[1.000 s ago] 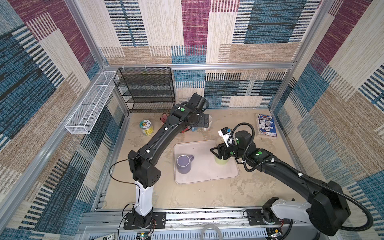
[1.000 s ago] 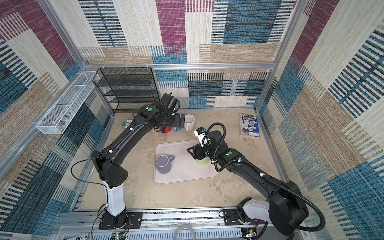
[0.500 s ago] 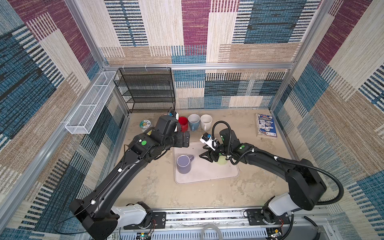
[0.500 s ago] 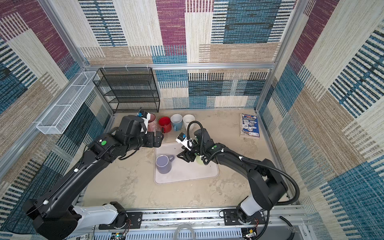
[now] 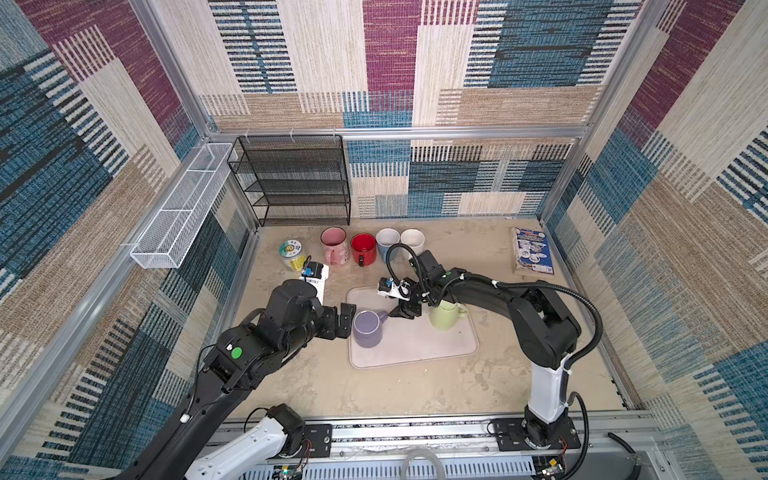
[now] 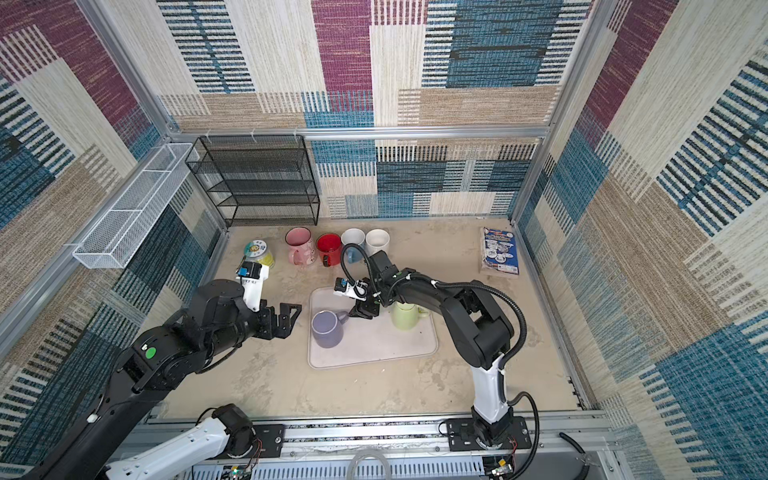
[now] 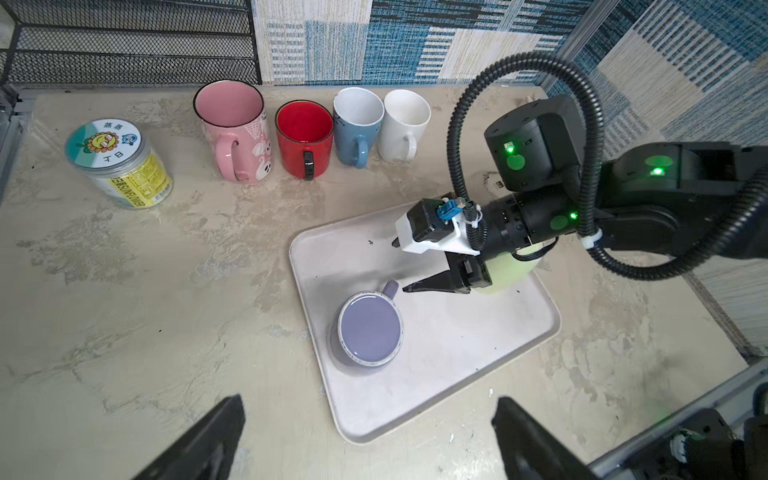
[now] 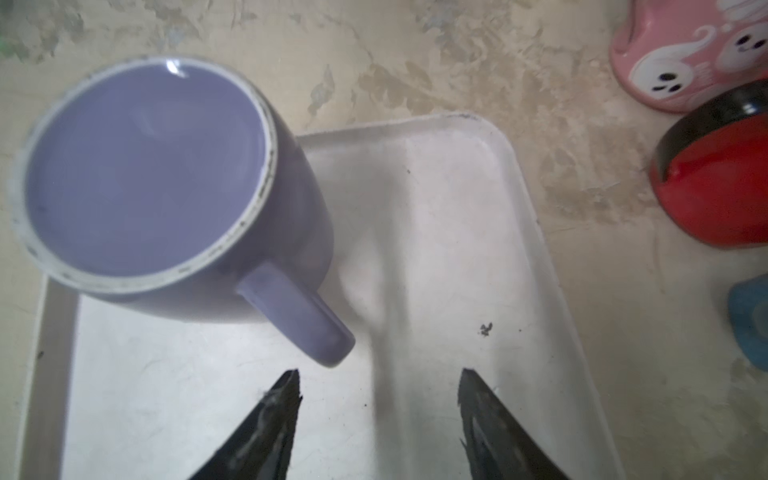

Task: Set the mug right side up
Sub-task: 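Move the right gripper over the upside-down lavender mug while the left arm draws back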

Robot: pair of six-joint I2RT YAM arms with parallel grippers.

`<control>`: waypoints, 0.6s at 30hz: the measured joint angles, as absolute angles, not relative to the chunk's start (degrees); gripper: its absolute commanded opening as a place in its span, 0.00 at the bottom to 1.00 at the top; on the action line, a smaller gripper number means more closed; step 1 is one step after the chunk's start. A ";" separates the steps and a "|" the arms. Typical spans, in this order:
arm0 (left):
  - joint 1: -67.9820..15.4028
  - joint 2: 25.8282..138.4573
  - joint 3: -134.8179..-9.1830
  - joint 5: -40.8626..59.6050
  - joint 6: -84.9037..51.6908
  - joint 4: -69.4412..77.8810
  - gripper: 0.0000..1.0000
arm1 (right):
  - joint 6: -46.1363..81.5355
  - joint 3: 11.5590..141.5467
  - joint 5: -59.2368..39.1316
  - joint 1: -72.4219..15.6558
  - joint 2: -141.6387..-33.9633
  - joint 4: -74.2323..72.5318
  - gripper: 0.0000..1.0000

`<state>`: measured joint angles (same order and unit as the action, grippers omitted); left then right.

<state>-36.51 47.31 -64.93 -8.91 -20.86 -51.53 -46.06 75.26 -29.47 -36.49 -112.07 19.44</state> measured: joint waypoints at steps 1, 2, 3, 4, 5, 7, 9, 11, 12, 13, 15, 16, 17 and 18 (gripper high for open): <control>-36.51 46.72 -64.31 -9.13 -20.86 -51.75 0.99 | -47.07 75.37 -29.39 -36.56 -112.22 19.70 0.64; -36.51 46.13 -63.68 -9.30 -20.84 -52.07 0.99 | -48.12 75.48 -29.36 -36.71 -112.22 19.86 0.64; -36.51 45.71 -63.18 -9.65 -20.84 -52.36 0.99 | -49.21 75.59 -29.39 -36.93 -112.20 19.86 0.64; -36.51 45.56 -62.85 -10.04 -20.84 -52.38 0.99 | -50.11 75.75 -29.36 -37.19 -112.20 19.90 0.64; -36.51 45.36 -62.52 -10.15 -20.82 -52.40 0.99 | -51.20 75.90 -29.34 -37.52 -112.20 19.97 0.64; -36.49 45.36 -62.13 -10.20 -20.82 -52.45 0.99 | -52.86 76.25 -29.28 -38.11 -112.20 20.40 0.65; -36.51 45.71 -61.76 -10.22 -20.67 -52.45 0.99 | -54.61 76.82 -29.15 -38.70 -112.33 20.82 0.65; -36.51 46.09 -61.60 -10.22 -20.62 -52.45 0.99 | -56.10 77.67 -29.17 -39.11 -112.97 21.34 0.65; -36.51 46.26 -61.54 -10.20 -20.60 -52.42 0.99 | -56.84 78.17 -29.12 -39.40 -113.40 21.74 0.65; -36.51 46.39 -61.47 -10.22 -20.58 -52.42 0.99 | -57.34 78.52 -29.10 -39.55 -113.78 22.35 0.65; -36.51 46.50 -61.28 -10.22 -20.18 -52.40 0.99 | -58.35 78.78 -29.08 -39.97 -114.08 23.18 0.65; -36.49 46.54 -61.14 -10.22 -20.14 -52.40 0.99 | -58.78 78.78 -29.08 -40.16 -114.08 23.46 0.65; -36.49 46.61 -60.93 -10.24 -19.90 -52.31 0.99 | -59.11 78.78 -29.04 -40.36 -114.08 23.70 0.64; -36.49 46.85 -60.69 -10.31 -19.73 -52.34 0.99 | -59.44 78.74 -28.86 -40.60 -114.08 23.86 0.63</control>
